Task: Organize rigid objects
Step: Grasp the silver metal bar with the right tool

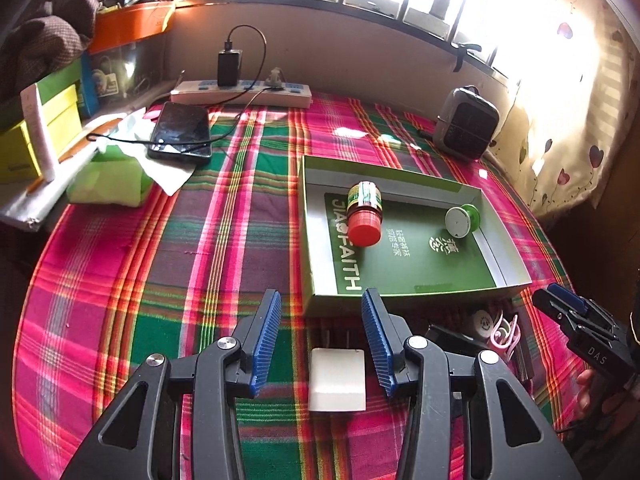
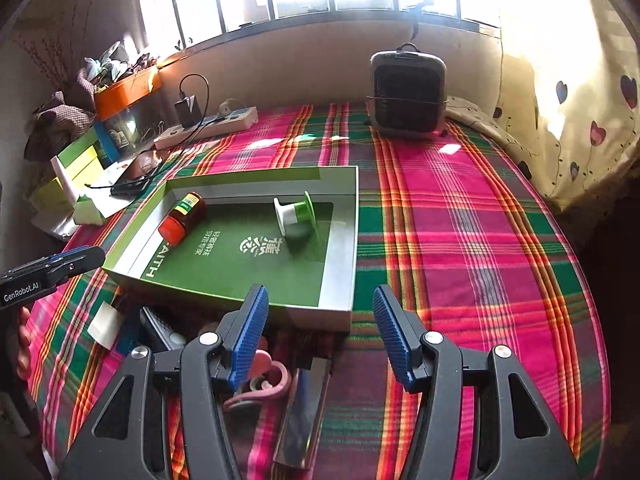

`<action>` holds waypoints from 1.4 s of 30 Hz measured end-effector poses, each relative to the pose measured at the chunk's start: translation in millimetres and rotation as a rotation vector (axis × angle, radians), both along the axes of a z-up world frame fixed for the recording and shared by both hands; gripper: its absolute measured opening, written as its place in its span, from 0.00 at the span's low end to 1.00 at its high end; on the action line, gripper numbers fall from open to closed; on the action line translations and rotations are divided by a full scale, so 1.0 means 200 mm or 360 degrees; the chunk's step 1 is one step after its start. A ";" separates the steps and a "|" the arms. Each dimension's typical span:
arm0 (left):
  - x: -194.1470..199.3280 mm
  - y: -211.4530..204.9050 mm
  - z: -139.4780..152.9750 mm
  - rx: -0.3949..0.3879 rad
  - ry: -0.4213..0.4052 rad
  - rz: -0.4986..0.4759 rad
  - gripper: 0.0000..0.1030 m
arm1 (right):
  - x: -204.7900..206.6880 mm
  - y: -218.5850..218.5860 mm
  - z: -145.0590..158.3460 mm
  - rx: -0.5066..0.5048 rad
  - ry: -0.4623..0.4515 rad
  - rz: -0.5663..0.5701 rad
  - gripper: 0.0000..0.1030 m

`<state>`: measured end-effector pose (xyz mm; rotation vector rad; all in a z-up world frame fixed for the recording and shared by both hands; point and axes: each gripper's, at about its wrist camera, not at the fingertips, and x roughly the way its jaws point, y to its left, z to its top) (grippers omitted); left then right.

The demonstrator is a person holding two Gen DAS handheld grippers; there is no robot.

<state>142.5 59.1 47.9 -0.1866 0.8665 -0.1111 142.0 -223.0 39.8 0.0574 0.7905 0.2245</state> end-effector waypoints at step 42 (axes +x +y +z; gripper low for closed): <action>-0.14 -0.06 -0.14 -0.0038 0.0123 -0.0070 0.40 | -0.17 -0.05 -0.17 -0.0131 0.0142 -0.0090 0.24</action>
